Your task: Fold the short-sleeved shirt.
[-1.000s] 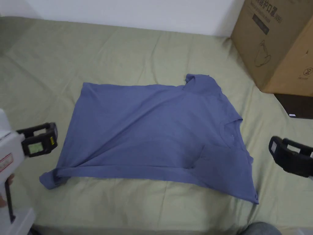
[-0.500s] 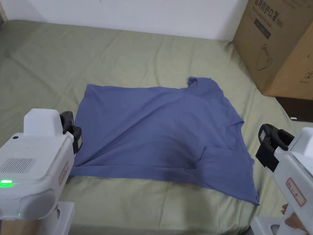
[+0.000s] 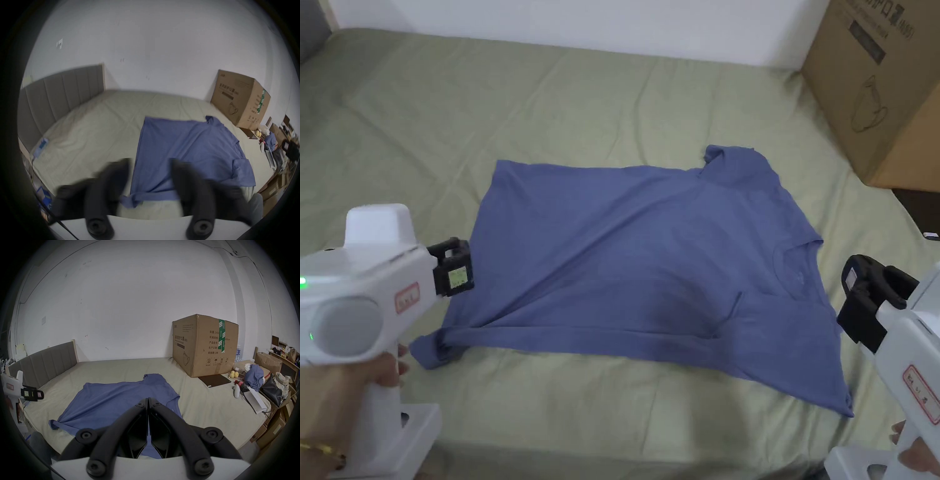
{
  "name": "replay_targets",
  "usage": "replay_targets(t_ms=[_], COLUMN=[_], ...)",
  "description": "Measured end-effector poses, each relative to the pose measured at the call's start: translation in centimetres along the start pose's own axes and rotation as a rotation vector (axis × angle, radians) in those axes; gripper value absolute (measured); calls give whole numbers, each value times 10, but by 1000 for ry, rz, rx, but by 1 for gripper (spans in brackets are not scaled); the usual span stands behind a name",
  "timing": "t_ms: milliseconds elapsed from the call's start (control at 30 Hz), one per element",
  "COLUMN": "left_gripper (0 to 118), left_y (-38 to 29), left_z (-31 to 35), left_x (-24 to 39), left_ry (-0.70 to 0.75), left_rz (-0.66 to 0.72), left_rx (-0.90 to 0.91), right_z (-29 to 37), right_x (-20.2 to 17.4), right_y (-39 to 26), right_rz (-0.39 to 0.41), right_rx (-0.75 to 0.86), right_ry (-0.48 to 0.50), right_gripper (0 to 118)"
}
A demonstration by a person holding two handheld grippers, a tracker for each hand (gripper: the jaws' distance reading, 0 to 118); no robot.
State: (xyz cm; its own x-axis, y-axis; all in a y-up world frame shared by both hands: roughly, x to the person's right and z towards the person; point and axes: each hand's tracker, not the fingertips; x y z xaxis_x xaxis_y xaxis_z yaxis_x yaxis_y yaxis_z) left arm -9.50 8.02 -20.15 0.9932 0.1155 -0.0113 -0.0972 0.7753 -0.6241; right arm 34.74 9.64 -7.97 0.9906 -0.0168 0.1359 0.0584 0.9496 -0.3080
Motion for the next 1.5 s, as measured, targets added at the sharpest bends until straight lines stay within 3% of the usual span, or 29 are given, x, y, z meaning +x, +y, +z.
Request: replay_targets(t_ms=[33, 67, 433, 467, 500, 533, 567, 633, 733, 867, 900, 933, 1000, 1033, 1067, 1233, 1333, 1400, 1500], left_gripper=[114, 118, 118, 112, 93, 54, 29, 2, 0, 0, 0, 0, 0, 0, 0, 0, 0, 0, 0], left_y=[3, 1, -51, -56, -58, -60, -62, -68, -71, -60, -57, -53, -48, -45, -43, -41, -44, -47, -49], left_z=[-9, -17, -88, -90, -91, -92, -95, -96, -89, -61, -55, -48, -40, -35, -32, -30, -34, -35, -36], left_x=[-7, -12, -32, -30, -28, -26, -26, -22, -19, -24, -24, -23, -22, -21, -21, -18, -18, -15, -15], left_ry=[3, 11, 55, 71, 81, 83, 84, -15, 37, 21, 18, 6, 10, 8, -2, 4, 15, 20, 27], left_rz=[16, 14, -140, -152, -158, -155, -148, -85, -117, -17, -1, 8, 26, 33, 48, 36, 26, 18, 11], left_rx=[-58, -110, -518, -512, -482, -468, -464, -473, -413, -262, -235, -213, -178, -169, -158, -154, -170, -176, -190], right_z=[-1, -1, -7, -8, -9, -8, -8, -10, -14, -26, -33, -43, -59, -69, -73, -92, -103, -105, -107], right_x=[1, 1, 14, 16, 17, 18, 19, 21, 27, 45, 50, 60, 73, 79, 78, 79, 79, 79, 73], right_y=[-1, -1, -18, -20, -21, -20, -21, -22, -24, -21, -21, -24, -29, -35, -37, -75, -98, -105, -111], right_rz=[-2, -3, -26, -30, -35, -42, -46, -45, -45, -89, -87, -85, -104, -98, -82, 75, 99, 81, 79], right_rx=[-4, -7, -81, -87, -94, -98, -103, -118, -145, -266, -316, -379, -495, -569, -636, -799, -877, -838, -817], right_ry=[-4, -6, -39, -44, -47, -48, -51, -60, -80, -91, -93, -73, -32, -11, -12, -14, -80, -76, -68], right_gripper=[0, 0, 0, 0, 0, 0, 0, 0, 0, 1, 5, 26, 89, 112, 113, 111, 105, 89, 48])
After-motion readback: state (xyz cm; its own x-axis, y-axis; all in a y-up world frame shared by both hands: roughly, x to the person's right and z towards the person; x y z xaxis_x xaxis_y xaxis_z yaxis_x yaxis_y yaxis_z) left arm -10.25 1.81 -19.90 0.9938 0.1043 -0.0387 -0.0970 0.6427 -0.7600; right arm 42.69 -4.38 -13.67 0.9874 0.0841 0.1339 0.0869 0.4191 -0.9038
